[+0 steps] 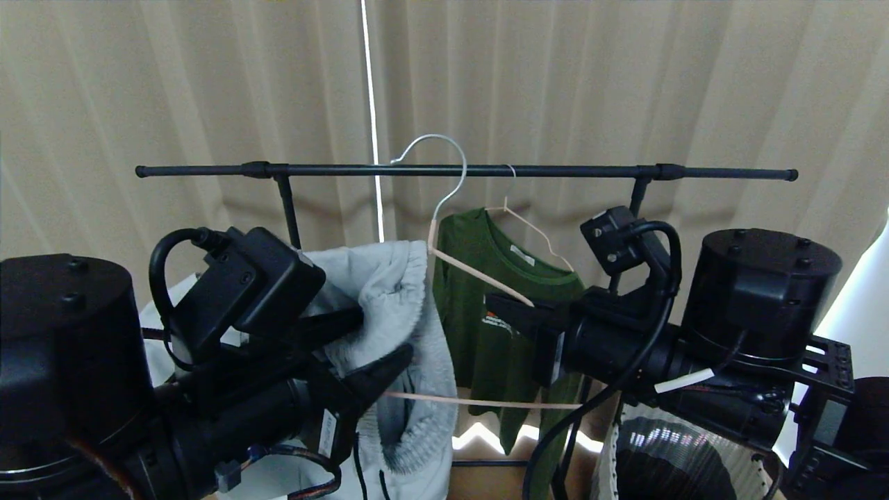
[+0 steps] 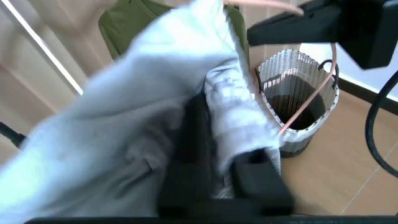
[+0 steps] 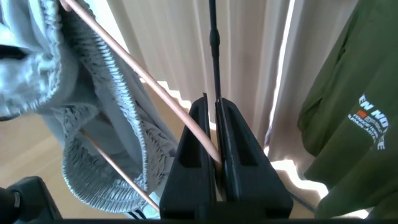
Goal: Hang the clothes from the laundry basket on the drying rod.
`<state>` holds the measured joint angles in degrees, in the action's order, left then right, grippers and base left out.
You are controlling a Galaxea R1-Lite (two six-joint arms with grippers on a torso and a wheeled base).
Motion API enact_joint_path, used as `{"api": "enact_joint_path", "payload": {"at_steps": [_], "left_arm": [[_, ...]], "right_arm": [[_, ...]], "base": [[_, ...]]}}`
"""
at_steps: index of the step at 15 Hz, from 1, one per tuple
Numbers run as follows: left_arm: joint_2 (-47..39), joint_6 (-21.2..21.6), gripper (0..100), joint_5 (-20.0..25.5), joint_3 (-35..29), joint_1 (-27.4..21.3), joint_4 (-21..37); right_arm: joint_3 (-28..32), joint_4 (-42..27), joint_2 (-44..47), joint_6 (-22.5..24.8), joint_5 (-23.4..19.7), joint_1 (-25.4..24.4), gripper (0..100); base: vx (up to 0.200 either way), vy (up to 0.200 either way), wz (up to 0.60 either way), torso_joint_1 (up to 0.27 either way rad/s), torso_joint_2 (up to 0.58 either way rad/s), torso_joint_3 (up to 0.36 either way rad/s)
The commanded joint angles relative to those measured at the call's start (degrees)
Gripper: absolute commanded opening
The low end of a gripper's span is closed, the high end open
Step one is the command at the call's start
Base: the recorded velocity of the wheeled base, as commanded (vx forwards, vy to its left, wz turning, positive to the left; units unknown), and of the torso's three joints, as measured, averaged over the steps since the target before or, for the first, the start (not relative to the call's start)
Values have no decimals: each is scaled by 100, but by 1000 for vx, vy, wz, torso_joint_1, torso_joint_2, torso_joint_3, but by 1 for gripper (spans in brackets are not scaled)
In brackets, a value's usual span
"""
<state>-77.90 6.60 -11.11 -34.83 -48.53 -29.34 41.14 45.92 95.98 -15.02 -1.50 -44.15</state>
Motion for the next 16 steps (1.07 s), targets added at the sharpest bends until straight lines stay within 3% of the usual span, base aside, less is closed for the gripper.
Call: {"api": "enact_joint_path", "payload": {"at_steps": [1,4,8,11,16], "left_arm": [[20,-9,100,30,55,-7,-159],[99,35,100,223,389,-7,-660],[468,52,100,522,732,-122,-907],[838,79,100,1031,890,-148,-933],[934,263,100,1058,749,37,-1003]], "right_arm": [[-10,-39,-88,17,-8,38,0],[-1,-39,-105,60,-8,302,0],[-54,-57,-202,561,-17,953,0],[-221,-92,-387,676,-17,1067,0],[-537,-75,-659,764,-17,1067,0]], "base": [[0,0,0,0,0,0],[0,0,0,0,0,0],[0,0,0,0,0,0],[0,0,0,0,0,0],[0,0,0,0,0,0]]}}
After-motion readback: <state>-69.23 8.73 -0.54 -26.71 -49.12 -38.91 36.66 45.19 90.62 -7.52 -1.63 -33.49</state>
